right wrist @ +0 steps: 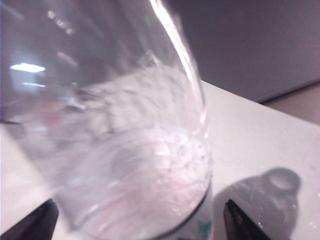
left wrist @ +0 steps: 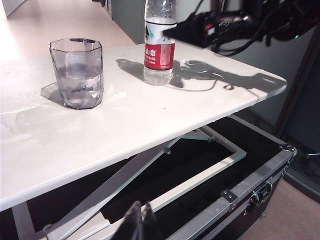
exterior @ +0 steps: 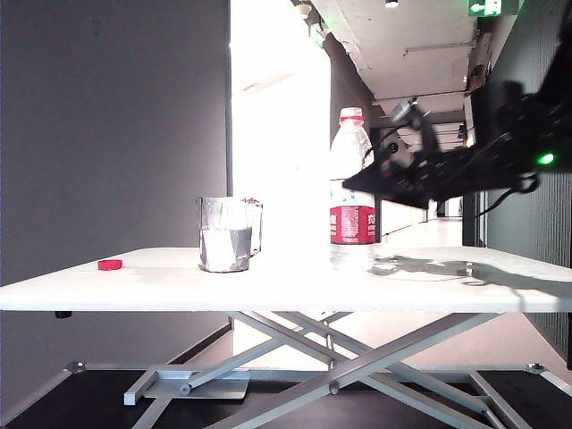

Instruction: Pick up the mineral water bottle on the table and pour water into the mug until it's half full.

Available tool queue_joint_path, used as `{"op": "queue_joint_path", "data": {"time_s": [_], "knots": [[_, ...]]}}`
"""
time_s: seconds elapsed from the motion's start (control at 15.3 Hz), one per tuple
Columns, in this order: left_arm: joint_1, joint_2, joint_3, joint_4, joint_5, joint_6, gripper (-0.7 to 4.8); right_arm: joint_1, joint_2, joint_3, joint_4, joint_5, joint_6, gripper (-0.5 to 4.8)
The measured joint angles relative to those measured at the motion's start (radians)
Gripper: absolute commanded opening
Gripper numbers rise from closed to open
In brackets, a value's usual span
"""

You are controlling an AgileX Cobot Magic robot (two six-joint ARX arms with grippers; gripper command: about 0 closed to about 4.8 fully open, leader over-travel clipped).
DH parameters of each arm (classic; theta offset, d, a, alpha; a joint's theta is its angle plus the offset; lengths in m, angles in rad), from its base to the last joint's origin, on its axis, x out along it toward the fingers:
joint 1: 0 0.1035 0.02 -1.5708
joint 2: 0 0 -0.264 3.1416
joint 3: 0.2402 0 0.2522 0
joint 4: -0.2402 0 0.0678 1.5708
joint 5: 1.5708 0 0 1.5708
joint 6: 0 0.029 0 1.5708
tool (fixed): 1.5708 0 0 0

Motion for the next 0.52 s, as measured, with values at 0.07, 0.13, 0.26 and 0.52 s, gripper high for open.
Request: {"op": "queue_joint_path", "data": {"time_s": [0.07, 0.13, 0.26, 0.52], "knots": [[0.0, 0.0, 0.0, 0.0, 0.0, 0.0, -0.05, -0.018, -0.019, -0.001, -0.018, -0.069, -0.002, 4.79], [0.0, 0.0, 0.0, 0.0, 0.0, 0.0, -0.05, -0.03, -0.039, -0.002, -0.063, -0.103, -0.011, 4.79], [0.0, 0.0, 0.0, 0.0, 0.0, 0.0, -0.05, -0.058, -0.085, -0.045, -0.123, -0.13, -0.042, 4.79], [0.0, 0.0, 0.0, 0.0, 0.0, 0.0, -0.05, -0.144, -0.279, -0.218, -0.138, -0.137, -0.052, -0.08]]}}
